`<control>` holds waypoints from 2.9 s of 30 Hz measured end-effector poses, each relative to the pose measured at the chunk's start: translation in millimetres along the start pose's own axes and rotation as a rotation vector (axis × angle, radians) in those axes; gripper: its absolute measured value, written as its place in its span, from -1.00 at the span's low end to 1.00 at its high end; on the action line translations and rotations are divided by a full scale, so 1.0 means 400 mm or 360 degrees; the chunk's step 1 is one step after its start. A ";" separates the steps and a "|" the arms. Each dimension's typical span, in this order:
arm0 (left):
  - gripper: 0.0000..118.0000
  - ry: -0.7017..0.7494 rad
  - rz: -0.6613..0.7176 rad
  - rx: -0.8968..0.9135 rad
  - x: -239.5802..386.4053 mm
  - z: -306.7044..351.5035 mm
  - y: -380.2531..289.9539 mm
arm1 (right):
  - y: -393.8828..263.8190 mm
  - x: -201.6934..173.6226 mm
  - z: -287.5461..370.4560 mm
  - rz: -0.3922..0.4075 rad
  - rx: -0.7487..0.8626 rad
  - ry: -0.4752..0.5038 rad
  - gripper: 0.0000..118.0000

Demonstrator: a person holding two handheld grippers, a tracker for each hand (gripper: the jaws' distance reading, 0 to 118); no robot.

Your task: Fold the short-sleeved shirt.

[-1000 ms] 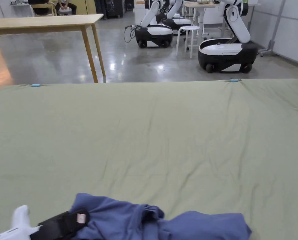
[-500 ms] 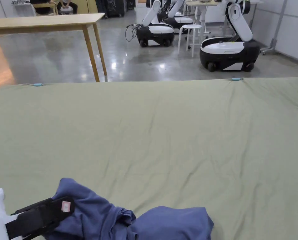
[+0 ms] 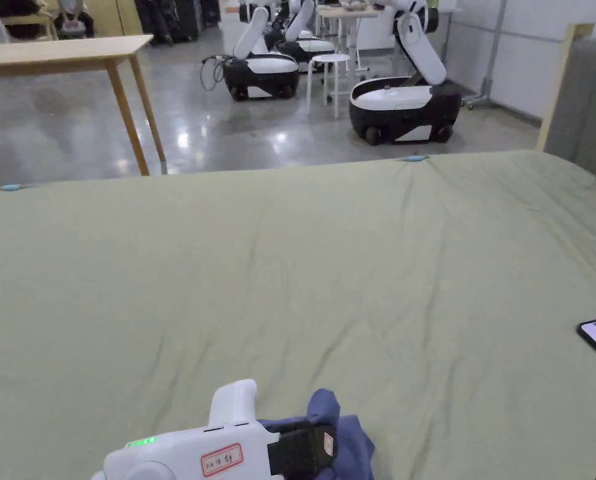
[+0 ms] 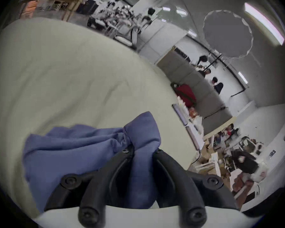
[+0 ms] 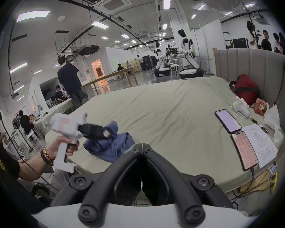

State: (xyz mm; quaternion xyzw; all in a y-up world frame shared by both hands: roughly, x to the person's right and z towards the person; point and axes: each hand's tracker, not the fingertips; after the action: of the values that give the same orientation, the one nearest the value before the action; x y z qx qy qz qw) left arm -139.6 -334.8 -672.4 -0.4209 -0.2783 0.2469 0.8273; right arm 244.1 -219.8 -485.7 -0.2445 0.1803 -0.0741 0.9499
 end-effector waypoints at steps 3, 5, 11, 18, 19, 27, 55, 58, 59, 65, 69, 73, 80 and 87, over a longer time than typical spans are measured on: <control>-0.73 -0.0014 0.0065 0.0031 0.005 -0.012 -0.021 | -0.006 0.020 0.022 -0.0024 0.0007 -0.0037 -1.00; -0.73 -0.0015 0.0079 0.0039 0.012 0.008 -0.015 | -0.008 0.030 0.028 -0.0034 0.0000 -0.0064 -1.00; -0.68 0.0389 -0.0247 0.0010 0.132 0.002 -0.020 | -0.014 0.037 0.017 -0.0041 -0.0006 -0.0077 -1.00; -0.18 0.0554 -0.0461 0.0041 0.204 -0.061 -0.066 | -0.025 0.036 0.007 -0.0048 -0.0031 -0.0050 -1.00; 0.28 0.0418 -0.0388 0.0054 0.199 -0.053 -0.058 | -0.026 0.037 0.008 -0.0047 -0.0033 -0.0053 -1.00; 0.93 0.0123 -0.0416 0.0497 0.223 0.250 0.021 | -0.011 0.036 0.016 -0.0046 0.0006 -0.0047 -1.00; -1.00 -0.0166 0.0196 -0.0260 0.044 -0.119 -0.042 | -0.005 0.017 0.015 -0.0040 0.0023 -0.0033 -1.00; -1.00 -0.0087 0.0021 -0.0240 0.065 -0.110 -0.041 | -0.007 0.020 0.020 -0.0021 0.0010 -0.0064 -1.00; -1.00 -0.0103 0.0046 -0.0241 0.070 -0.104 -0.037 | -0.007 0.020 0.021 -0.0022 0.0009 -0.0066 -1.00; -1.00 -0.0414 -0.0012 0.0010 0.115 0.064 -0.014 | 0.001 0.009 0.002 -0.0006 0.0035 0.0016 -1.00; -1.00 -0.0430 -0.0213 0.0272 0.110 0.257 -0.045 | 0.012 -0.011 -0.036 0.0046 0.0028 0.0084 -1.00; -1.00 -0.0245 -0.0227 0.0486 0.060 0.449 -0.126 | 0.016 -0.037 -0.078 0.0057 0.0009 0.0130 -1.00; -1.00 -0.0048 -0.0037 0.0650 -0.040 0.581 -0.209 | 0.047 -0.092 -0.187 0.0034 -0.0089 0.0328 -1.00; -1.00 0.0007 -0.0015 0.0589 -0.071 0.535 -0.198 | -0.014 -0.114 -0.493 -0.0278 -0.0362 0.0488 -1.00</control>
State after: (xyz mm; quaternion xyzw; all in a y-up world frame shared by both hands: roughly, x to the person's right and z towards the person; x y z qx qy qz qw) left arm -289.6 -274.9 -508.5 -0.2608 -0.2283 0.2891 0.8923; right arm 127.1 -300.5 -629.9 -0.3505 0.3081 -0.1717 0.8676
